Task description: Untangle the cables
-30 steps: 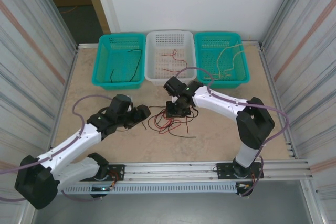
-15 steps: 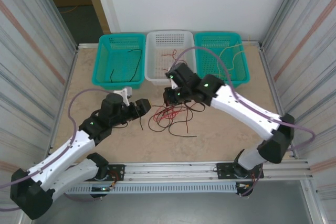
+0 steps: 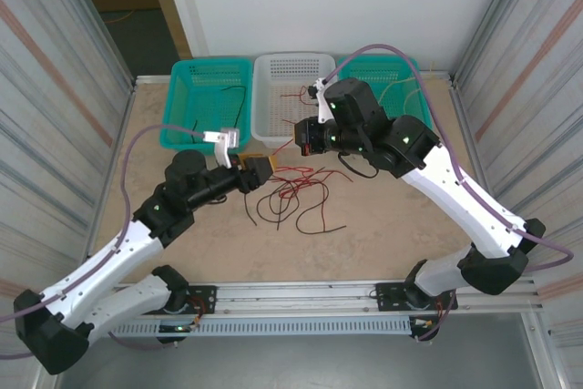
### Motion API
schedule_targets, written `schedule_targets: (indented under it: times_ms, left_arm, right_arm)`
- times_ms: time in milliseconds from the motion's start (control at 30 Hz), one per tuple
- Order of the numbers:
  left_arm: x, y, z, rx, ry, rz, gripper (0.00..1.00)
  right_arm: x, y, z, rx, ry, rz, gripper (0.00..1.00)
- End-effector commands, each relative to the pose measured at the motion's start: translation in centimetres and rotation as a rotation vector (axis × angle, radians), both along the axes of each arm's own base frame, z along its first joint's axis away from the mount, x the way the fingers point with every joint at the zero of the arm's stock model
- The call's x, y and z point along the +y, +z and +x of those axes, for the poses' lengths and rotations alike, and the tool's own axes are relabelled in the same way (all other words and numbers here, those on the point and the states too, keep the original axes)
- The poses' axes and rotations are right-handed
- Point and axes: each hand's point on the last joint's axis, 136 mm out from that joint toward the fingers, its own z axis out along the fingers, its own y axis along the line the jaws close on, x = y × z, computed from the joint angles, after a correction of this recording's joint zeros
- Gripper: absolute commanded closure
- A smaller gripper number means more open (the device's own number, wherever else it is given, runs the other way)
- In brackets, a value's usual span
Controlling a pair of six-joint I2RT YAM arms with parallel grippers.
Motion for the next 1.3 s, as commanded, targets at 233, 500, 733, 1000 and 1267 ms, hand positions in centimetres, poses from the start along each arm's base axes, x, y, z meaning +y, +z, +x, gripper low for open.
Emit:
schedule_targets:
  times_ms: [233, 500, 733, 1000, 1267]
  left_arm:
    - [-2.0, 2.6, 0.5, -0.139, -0.077, 0.065, 0.57]
    - [-2.8, 2.5, 0.8, -0.152, -0.08, 0.098, 0.92]
    - [-2.5, 4.3, 1.4, -0.159, -0.035, 0.036, 1.0]
    - [0.3, 7.7, 3.4, -0.008, 0.081, -0.232, 1.0]
    - [0.3, 8.4, 3.6, 0.07, 0.093, -0.342, 1.0]
  right_arm:
    - [0.1, 2.8, -0.9, -0.044, 0.05, 0.069, 1.0]
    - [0.5, 3.7, -1.2, -0.048, 0.074, 0.097, 1.0]
    - [-1.3, 2.6, -0.6, -0.063, 0.009, 0.05, 0.66]
    - [-3.5, -2.4, -2.2, -0.083, -0.006, 0.089, 0.2]
    - [0.9, -8.6, -3.1, -0.031, 0.018, 0.214, 0.07]
